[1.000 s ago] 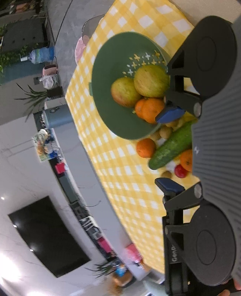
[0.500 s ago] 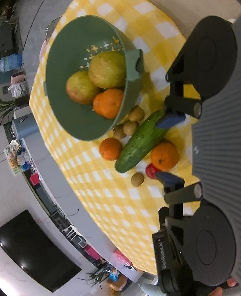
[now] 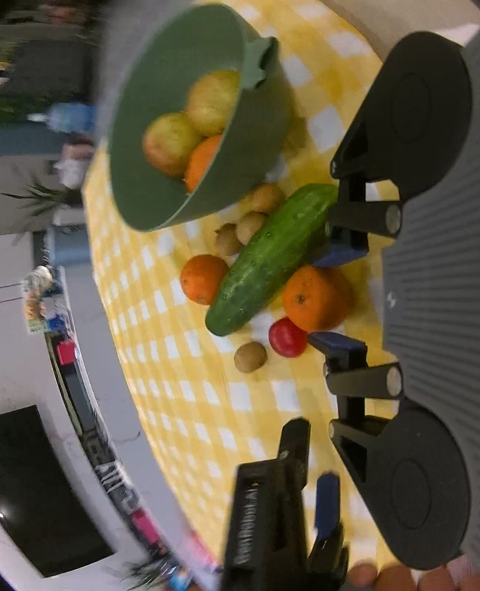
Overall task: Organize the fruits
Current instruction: 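Move the right tool to the orange beside the tomato and close on it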
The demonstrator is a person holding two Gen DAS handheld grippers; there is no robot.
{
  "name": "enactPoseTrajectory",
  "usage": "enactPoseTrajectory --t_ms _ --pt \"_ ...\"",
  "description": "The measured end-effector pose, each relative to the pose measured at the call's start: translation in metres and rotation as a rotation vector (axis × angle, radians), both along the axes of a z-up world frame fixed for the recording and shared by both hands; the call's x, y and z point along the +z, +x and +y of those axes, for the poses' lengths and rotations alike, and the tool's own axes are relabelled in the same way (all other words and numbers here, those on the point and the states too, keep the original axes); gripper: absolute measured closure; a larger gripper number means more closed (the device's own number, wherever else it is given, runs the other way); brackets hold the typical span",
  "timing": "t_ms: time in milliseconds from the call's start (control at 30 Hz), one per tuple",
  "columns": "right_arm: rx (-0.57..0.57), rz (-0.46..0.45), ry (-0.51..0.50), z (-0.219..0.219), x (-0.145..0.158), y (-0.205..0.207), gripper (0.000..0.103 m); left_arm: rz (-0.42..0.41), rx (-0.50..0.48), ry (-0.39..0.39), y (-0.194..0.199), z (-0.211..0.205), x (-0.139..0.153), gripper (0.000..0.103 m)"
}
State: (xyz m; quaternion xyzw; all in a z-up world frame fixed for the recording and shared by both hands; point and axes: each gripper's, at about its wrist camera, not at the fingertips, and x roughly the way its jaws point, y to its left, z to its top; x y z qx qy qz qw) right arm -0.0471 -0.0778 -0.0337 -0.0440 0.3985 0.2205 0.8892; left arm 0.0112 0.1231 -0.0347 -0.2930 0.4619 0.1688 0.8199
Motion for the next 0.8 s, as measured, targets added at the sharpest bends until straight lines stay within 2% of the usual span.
enactPoseTrajectory --t_ms 167,300,433,567,633,700,800 --pt "-0.024 -0.11 -0.07 0.016 -0.009 -0.013 0.062 0.002 0.006 -0.006 -0.001 0.001 0.0 0.026" --pt "0.006 -0.151 -0.137 0.023 -0.011 -0.02 0.063 0.001 0.007 -0.007 -0.001 0.0 0.001 0.026" --pt "0.086 -0.11 -0.179 0.021 -0.005 -0.017 0.063 -0.012 0.015 -0.012 -0.003 0.002 0.004 0.026" --pt "0.183 0.041 -0.082 0.009 0.008 -0.008 0.063 -0.014 0.024 -0.022 -0.004 0.005 0.004 0.026" --pt "0.256 0.08 -0.087 0.009 0.012 -0.01 0.063 -0.015 0.027 -0.025 -0.004 0.006 0.004 0.026" --pt "0.32 0.074 -0.136 0.015 0.013 -0.017 0.063 -0.015 0.028 -0.025 -0.004 0.006 0.004 0.026" --pt "0.352 0.014 -0.165 0.019 0.01 -0.029 0.06 -0.018 0.029 -0.027 -0.004 0.006 0.005 0.026"
